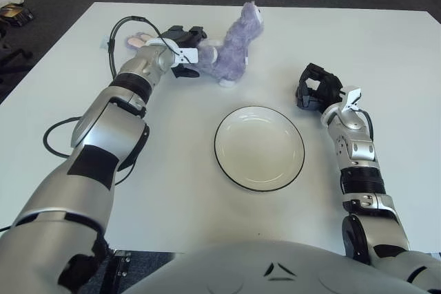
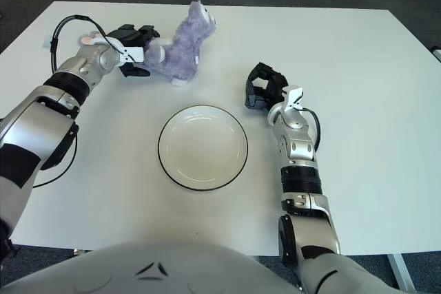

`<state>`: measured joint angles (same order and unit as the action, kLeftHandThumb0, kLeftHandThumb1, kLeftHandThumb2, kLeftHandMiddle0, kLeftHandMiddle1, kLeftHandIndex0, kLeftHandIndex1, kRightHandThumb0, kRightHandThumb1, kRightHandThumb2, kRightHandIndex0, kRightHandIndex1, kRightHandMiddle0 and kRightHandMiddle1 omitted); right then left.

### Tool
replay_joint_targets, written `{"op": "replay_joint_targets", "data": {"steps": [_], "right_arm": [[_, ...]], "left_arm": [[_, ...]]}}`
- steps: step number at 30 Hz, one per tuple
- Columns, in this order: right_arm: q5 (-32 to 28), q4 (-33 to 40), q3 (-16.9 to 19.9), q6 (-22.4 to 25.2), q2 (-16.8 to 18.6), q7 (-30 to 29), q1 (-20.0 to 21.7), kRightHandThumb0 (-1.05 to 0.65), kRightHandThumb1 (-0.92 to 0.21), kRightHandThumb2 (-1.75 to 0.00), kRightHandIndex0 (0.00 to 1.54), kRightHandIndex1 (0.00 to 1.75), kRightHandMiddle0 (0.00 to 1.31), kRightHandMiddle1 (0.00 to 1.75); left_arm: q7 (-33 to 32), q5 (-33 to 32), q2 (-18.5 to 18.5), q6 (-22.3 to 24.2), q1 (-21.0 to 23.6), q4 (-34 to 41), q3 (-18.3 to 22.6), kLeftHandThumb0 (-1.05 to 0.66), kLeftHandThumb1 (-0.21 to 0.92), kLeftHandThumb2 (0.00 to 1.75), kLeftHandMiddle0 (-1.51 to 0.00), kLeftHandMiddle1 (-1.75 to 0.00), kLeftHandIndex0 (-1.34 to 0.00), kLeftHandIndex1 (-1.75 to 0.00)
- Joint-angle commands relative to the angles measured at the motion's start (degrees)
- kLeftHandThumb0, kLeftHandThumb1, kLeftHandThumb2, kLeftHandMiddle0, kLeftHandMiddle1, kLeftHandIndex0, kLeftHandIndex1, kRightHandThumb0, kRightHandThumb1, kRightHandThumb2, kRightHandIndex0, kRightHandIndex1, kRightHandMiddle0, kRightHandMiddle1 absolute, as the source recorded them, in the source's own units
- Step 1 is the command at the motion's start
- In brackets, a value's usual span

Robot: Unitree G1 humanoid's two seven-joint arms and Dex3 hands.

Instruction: Put the doll into the plate.

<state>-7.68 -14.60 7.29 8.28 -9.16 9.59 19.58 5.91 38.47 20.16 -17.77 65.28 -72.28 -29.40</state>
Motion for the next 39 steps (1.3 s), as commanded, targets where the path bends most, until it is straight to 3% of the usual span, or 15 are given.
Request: {"op": "replay_joint_targets", "data": {"steps": [1, 5, 12, 13, 15, 19, 31, 39], "right_arm": [[0.20, -1.22, -0.40, 2.61, -0.20, 0.16, -2.08, -0.52, -0.23, -1.43, 1.32, 1.75, 0.69, 1.75], [0.24, -0.42, -0.58, 3.11, -0.16, 0.05, -2.34, -0.52, -0.23, -1.43, 1.32, 1.75, 0.69, 1.75], [0.21, 0.41, -0.67, 4.04, -0.20, 0.08, -2.61, -0.52, -0.23, -1.43, 1.32, 1.75, 0.69, 1.75], [0.18, 0.50, -0.66, 4.20, -0.20, 0.06, -2.62, -0.52, -0.23, -1.43, 1.32, 1.75, 0.69, 1.75], [0.13, 0.68, -0.62, 4.50, -0.19, 0.04, -2.66, -0.52, -0.23, -1.44, 1.32, 1.75, 0.69, 1.75], [0.08, 1.20, -0.64, 5.04, -0.17, 0.10, -2.82, -0.52, -0.22, -1.44, 1.32, 1.75, 0.70, 1.75], [0.05, 2.43, -0.67, 7.04, -0.06, -0.05, -3.12, -0.52, -0.22, -1.44, 1.32, 1.75, 0.69, 1.75], [0.23, 3.24, -1.00, 8.21, -0.29, 0.25, -3.18, -0.52, -0.23, -1.43, 1.32, 1.75, 0.69, 1.75]], "left_arm": [[2.72, -0.42, -1.30, 0.67, 0.09, -1.27, -0.01, -0.59, 0.23, 1.10, -0.10, -1.27, 0.00, -0.90], [3.68, -1.75, -2.07, 1.41, -0.02, -1.50, 0.94, -0.56, 0.22, 1.11, -0.22, -1.43, 0.00, -0.87], [2.69, -4.21, -3.96, 4.08, -0.55, -2.11, 3.11, -0.51, 0.20, 1.14, -0.34, -1.54, 0.00, -0.80], [2.31, -4.30, -4.16, 4.40, -0.61, -2.17, 3.21, -0.16, 0.26, 1.13, -0.46, -1.55, 0.00, -0.78], [1.74, -4.40, -4.43, 4.87, -0.70, -2.23, 3.37, 0.20, 0.30, 1.14, -0.60, -1.55, 0.00, -0.77], [0.57, -3.87, -4.88, 5.86, -0.72, -2.37, 3.08, 0.41, 0.31, 1.18, -0.69, -1.56, 0.00, -0.77], [-3.34, -1.67, -5.66, 6.70, -1.38, -3.36, 1.09, 0.48, 0.27, 1.25, -0.73, -1.57, 0.00, -0.94], [-3.88, -0.36, -5.35, 6.62, -1.55, -3.47, -0.36, 0.48, 0.28, 1.21, -0.74, -1.54, 0.00, -0.95]]}}
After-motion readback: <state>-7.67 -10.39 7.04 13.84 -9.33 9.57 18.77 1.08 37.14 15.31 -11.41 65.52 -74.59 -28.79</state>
